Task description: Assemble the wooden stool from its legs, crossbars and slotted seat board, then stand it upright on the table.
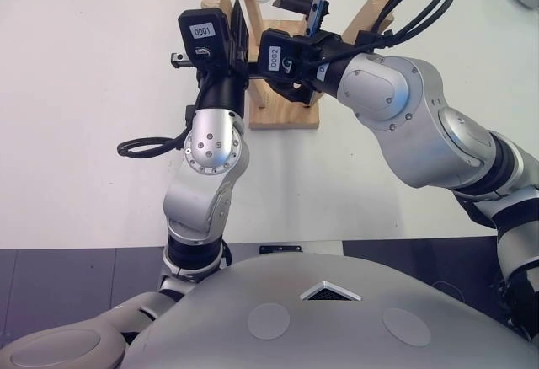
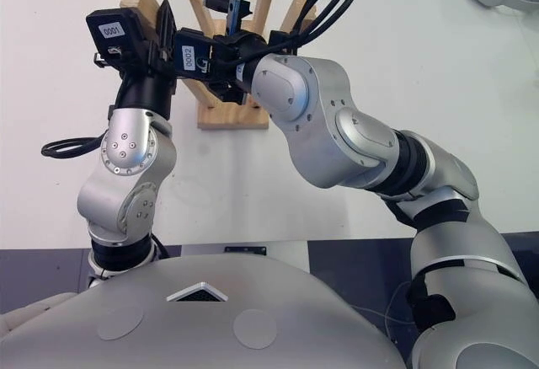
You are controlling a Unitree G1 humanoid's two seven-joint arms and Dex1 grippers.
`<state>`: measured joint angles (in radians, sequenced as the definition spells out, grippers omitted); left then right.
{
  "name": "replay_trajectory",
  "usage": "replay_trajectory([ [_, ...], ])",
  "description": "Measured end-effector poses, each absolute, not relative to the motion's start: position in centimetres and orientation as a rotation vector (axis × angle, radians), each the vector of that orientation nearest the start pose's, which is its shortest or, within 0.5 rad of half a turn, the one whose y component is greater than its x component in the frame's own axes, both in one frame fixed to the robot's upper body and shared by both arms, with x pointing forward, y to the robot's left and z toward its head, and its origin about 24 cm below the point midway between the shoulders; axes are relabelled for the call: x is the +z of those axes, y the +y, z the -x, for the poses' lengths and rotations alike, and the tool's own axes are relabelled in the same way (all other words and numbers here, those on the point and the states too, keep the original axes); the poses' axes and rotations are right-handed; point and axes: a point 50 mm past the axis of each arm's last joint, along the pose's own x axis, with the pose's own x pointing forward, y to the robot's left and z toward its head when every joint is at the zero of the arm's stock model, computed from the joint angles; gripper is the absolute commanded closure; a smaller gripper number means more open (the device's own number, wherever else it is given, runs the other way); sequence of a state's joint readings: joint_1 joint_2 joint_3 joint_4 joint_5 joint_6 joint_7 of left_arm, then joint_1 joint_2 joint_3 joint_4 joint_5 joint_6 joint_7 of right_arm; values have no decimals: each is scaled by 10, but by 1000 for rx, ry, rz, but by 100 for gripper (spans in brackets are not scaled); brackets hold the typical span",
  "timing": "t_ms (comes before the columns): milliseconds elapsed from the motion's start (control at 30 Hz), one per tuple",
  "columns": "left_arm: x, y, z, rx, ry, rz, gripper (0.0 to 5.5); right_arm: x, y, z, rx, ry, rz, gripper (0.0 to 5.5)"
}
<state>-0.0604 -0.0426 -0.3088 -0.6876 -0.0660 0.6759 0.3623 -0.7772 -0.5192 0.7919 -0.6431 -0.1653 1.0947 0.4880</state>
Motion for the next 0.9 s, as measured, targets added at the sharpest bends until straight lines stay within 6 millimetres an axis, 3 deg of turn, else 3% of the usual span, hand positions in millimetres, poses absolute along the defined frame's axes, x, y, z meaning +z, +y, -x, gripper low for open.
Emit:
replay_trajectory([
  [300, 142, 100, -227, 48, -33, 122, 444, 246, -61, -234, 661, -509, 904, 96],
  [367, 141, 101, -227, 54, -29, 118, 389, 260, -72, -236, 583, -564, 887, 96],
  [433, 124, 103, -227, 68, 78, 90, 356, 262, -77, -241, 541, -564, 886, 96],
  [633, 123, 109, -228, 68, 85, 95, 245, 255, -80, -247, 513, -527, 882, 96],
  [767, 133, 107, -226, 18, 40, 133, 169, 251, -80, -247, 517, -517, 870, 96],
  [900, 158, 109, -214, -129, -71, 187, 169, 249, -92, -246, 448, -480, 715, 96],
])
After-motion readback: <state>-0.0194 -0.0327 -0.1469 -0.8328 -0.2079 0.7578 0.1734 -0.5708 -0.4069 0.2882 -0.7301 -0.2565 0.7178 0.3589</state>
